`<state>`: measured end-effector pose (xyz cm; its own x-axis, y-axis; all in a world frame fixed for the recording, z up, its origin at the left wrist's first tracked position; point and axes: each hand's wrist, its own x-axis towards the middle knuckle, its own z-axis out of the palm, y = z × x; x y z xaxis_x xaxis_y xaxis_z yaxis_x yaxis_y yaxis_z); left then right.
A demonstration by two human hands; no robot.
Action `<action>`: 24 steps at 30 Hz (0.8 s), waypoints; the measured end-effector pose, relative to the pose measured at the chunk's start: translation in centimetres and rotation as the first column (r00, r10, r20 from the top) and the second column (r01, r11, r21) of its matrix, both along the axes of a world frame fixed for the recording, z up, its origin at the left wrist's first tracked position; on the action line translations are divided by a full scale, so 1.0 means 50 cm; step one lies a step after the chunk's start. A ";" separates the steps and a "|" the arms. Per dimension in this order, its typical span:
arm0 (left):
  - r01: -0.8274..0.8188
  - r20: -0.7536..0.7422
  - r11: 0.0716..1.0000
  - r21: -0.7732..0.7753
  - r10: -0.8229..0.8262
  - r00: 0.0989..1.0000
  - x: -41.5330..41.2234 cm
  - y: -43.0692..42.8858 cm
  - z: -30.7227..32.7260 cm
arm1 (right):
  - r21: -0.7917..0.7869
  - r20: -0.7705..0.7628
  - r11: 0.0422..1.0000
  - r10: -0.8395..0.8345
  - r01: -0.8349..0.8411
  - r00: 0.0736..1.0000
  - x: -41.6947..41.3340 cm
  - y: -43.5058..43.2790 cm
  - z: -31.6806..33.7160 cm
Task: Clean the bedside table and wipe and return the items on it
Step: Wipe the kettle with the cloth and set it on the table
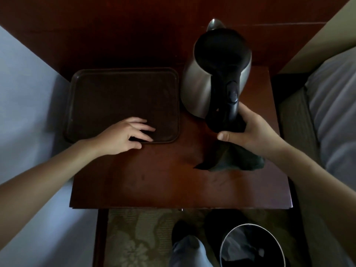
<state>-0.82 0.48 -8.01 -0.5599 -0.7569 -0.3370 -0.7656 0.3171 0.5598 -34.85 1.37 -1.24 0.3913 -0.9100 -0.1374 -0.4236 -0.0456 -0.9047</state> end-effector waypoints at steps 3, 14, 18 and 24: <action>-0.059 -0.001 0.998 -0.016 0.059 0.998 -0.004 0.014 0.006 | -0.052 0.000 0.974 -0.219 0.219 0.976 -0.023 0.057 -0.028; -0.114 0.033 0.993 -0.022 0.115 0.993 -0.078 0.032 0.051 | -0.128 0.244 0.928 -0.313 0.351 0.918 -0.106 -0.040 0.009; -0.097 0.019 0.993 -0.060 0.098 0.995 -0.134 0.056 0.039 | -0.401 -0.508 0.907 -0.105 -0.127 0.855 -0.159 -0.046 -0.090; -0.166 0.063 0.971 -0.173 0.179 0.982 -0.168 0.087 0.035 | -0.243 -0.659 0.839 0.226 -0.487 0.718 -0.137 0.047 -0.143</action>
<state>-9.23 4.85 -6.25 -0.3929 -0.8890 -0.2351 -0.8559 0.2599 0.4471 -41.72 3.71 -8.38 0.6554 -0.7432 -0.1349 -0.7323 -0.5815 -0.3543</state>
